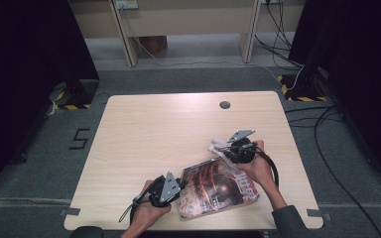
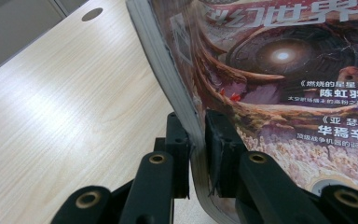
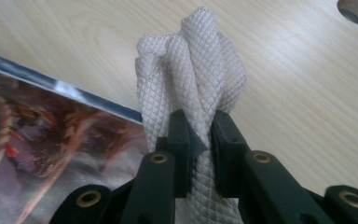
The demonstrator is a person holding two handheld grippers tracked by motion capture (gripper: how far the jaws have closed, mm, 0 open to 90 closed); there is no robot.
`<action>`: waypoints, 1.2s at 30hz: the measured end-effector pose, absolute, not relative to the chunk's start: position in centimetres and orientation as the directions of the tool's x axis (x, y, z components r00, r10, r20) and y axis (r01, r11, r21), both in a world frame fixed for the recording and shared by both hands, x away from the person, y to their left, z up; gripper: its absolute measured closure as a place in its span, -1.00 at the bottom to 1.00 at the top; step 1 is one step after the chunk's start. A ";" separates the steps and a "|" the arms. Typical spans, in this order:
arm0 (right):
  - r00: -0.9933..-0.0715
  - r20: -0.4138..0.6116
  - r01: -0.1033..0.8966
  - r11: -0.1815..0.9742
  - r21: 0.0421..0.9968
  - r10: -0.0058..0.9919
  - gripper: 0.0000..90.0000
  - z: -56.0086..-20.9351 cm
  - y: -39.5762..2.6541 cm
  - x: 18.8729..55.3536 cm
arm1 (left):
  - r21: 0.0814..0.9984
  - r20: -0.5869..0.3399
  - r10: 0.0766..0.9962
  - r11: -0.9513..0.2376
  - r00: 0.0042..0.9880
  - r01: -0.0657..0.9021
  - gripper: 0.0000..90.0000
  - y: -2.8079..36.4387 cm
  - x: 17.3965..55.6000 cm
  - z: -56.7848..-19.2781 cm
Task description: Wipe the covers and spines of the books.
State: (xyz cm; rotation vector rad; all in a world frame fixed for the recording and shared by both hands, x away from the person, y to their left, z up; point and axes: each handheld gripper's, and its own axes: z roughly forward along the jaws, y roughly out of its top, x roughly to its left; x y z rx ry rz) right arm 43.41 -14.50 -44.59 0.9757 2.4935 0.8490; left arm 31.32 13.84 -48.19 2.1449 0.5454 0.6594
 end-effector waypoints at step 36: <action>-0.636 -0.073 0.572 0.532 0.624 0.769 0.79 -46.2 -17.6 46.1 | 0.797 0.283 0.570 -0.587 0.771 0.142 0.77 13.9 31.0 -48.0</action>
